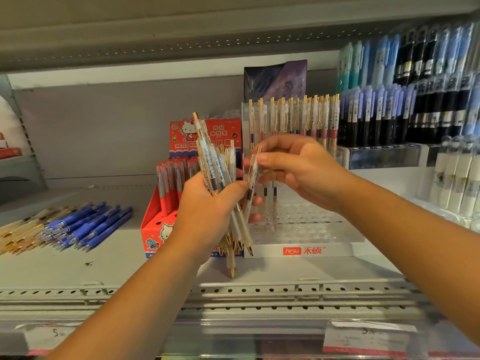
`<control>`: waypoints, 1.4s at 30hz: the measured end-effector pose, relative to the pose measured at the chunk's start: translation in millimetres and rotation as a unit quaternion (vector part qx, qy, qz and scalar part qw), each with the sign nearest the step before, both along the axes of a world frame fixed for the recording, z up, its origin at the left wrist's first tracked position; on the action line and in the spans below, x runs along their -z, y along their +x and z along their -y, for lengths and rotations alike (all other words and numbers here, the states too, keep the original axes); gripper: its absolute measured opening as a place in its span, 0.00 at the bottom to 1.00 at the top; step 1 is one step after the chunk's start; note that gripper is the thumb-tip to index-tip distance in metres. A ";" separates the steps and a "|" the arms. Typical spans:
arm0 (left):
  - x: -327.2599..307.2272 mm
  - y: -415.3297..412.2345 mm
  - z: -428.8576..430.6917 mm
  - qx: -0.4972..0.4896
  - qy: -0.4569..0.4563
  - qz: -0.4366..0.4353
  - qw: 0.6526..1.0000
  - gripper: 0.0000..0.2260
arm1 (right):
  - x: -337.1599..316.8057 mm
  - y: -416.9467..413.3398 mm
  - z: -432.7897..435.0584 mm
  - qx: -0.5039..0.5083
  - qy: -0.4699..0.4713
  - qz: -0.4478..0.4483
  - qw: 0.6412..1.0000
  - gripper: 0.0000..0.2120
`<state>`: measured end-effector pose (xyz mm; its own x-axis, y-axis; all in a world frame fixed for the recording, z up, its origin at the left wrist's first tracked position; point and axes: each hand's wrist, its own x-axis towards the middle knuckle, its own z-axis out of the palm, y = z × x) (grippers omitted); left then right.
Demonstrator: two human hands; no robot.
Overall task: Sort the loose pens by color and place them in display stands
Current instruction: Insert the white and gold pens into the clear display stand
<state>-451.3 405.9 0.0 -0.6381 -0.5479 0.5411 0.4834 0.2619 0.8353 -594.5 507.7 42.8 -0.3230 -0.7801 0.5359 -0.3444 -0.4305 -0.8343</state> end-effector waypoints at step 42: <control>5.6 -3.1 1.6 -0.102 -0.153 0.029 0.982 0.06 | -5.2 -41.4 -5.9 0.360 0.157 -0.215 0.894 0.06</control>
<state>-454.4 404.3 -5.7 -0.5669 -0.4839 0.6667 0.3490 0.5920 0.7265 -635.8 513.6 47.9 -0.6188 -0.5870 0.5221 -0.7562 0.2649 -0.5983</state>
